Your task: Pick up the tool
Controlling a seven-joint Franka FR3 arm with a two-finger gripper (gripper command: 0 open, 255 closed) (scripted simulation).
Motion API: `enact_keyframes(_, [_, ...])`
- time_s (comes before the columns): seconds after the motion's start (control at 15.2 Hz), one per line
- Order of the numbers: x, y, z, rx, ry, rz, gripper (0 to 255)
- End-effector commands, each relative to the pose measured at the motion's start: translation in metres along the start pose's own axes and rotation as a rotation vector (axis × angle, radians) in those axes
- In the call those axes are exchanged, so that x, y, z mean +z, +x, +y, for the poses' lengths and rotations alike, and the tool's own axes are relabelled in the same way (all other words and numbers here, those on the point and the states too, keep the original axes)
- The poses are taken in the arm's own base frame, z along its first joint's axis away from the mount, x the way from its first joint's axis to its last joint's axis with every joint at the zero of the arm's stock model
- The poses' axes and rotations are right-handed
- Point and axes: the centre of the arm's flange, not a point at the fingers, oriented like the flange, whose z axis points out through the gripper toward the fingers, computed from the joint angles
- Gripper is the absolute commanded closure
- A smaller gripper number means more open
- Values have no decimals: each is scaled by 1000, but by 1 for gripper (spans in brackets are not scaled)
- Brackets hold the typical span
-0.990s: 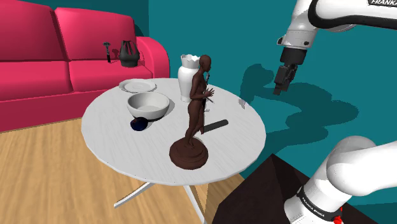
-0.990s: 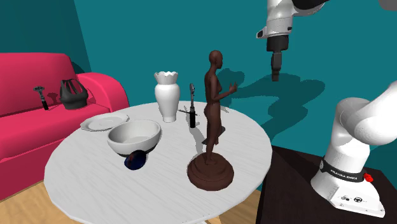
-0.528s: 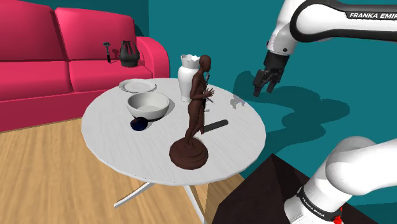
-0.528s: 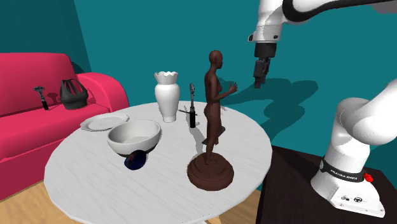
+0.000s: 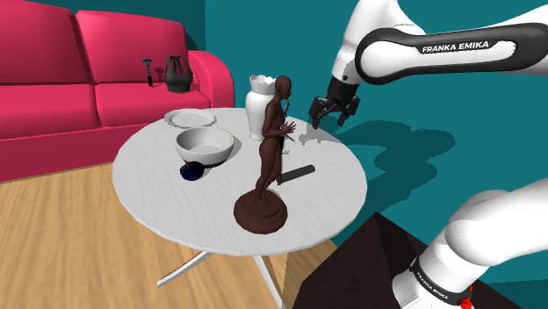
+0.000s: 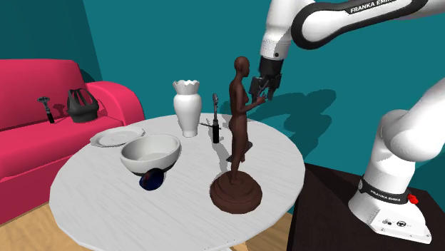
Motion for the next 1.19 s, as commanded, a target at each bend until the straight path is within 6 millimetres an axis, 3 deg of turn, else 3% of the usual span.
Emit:
enact_keyframes(0.0, [8, 12, -18, 74, -19, 50, 0])
enact_keyframes(0.46, [34, 73, -65, 313, -96, 214, 0])
enact_keyframes(0.92, [52, 148, -94, 551, -173, 379, 0])
enact_keyframes(1.12, [63, 150, -96, 565, -178, 388, 0])
